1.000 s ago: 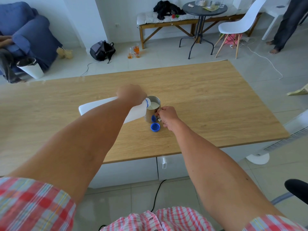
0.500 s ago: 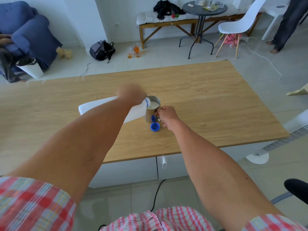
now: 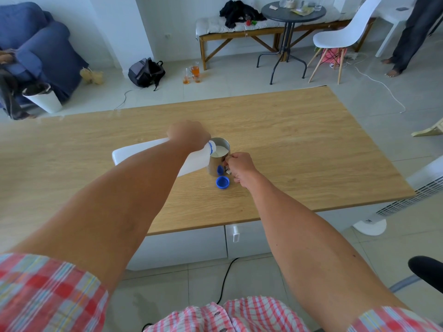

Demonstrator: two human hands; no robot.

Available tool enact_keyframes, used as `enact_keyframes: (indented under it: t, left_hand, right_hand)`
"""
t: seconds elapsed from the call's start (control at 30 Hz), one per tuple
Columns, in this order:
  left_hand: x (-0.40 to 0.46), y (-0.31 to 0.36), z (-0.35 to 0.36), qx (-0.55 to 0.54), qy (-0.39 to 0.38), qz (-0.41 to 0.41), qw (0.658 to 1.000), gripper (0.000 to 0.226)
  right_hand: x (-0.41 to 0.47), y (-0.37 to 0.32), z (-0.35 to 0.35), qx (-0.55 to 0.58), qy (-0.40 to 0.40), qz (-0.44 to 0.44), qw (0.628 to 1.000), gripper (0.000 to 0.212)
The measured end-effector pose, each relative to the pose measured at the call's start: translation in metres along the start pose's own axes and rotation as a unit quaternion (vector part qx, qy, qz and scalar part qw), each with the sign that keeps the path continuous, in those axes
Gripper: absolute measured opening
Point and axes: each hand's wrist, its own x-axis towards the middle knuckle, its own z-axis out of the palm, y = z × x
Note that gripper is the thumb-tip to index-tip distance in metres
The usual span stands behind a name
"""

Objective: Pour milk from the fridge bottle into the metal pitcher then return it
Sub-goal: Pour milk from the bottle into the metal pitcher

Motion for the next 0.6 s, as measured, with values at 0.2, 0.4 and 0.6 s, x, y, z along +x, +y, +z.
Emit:
enact_keyframes:
  t: [0.2,0.4,0.6]
  left_hand:
    - [0.0008,-0.0002,0.0015,0.003,0.004,0.004,1.0,0.03]
    - [0.0017,-0.0001,0.0006,0.003,0.003,0.001,1.0,0.027]
    - [0.0017,0.0005,0.0006,0.015,0.003,0.004,1.0,0.026]
  right_hand:
    - [0.0012,0.0004,0.0011,-0.001,-0.003,0.0,1.0,0.02]
    - [0.0016,0.0004,0.001,-0.001,-0.003,-0.001,1.0,0.021]
    - [0.0018,0.0005,0.001,0.001,-0.004,0.0,1.0,0.021]
